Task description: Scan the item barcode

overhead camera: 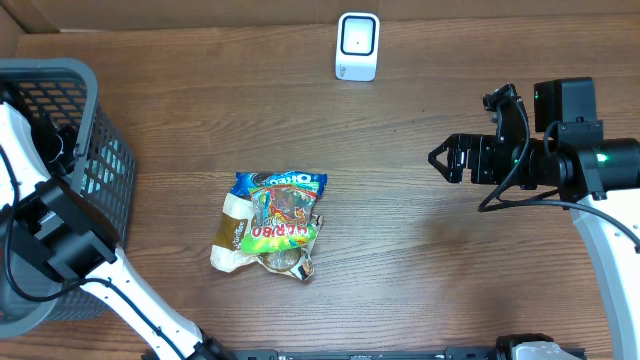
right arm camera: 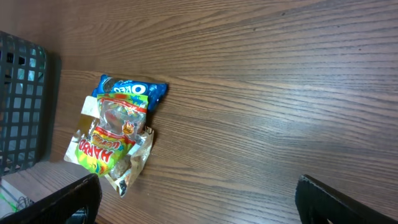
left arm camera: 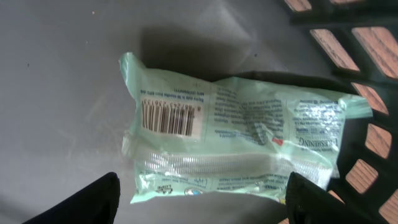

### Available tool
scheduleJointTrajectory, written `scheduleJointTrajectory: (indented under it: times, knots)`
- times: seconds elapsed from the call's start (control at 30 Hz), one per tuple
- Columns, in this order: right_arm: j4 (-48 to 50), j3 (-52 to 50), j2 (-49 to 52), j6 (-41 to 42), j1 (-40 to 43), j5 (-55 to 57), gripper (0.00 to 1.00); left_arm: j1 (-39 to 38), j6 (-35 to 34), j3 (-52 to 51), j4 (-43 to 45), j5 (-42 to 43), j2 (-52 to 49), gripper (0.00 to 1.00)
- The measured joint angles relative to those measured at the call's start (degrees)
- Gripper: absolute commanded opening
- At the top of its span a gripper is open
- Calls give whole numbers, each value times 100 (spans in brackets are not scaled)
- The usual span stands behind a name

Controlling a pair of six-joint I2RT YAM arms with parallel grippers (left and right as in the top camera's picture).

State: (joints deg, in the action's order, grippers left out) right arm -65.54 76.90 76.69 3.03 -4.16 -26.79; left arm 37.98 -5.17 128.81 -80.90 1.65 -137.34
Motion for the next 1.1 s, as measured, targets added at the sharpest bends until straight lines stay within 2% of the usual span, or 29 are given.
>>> scheduleJointTrajectory:
  times: [0.33, 0.67, 0.93, 0.97, 1.03, 1.1]
  knots:
    - [-2, 0, 0, 2, 0, 0, 100, 0, -105, 0, -140, -35, 0, 74]
    - [-11, 0, 0, -2, 0, 2, 100, 0, -284, -31, -94, -153, -37, 71]
    - [-50, 0, 0, 2, 0, 2, 100, -2, -374, -393, 184, -94, -46, 56]
    - [-50, 0, 0, 0, 0, 2, 100, -2, -378, -411, 203, -76, -46, 52]
    - [-59, 0, 0, -2, 0, 2, 100, -4, -402, -444, 229, -37, -42, 34]
    - [-68, 0, 0, 0, 0, 2, 100, -7, -415, -455, 234, -20, -42, 22]
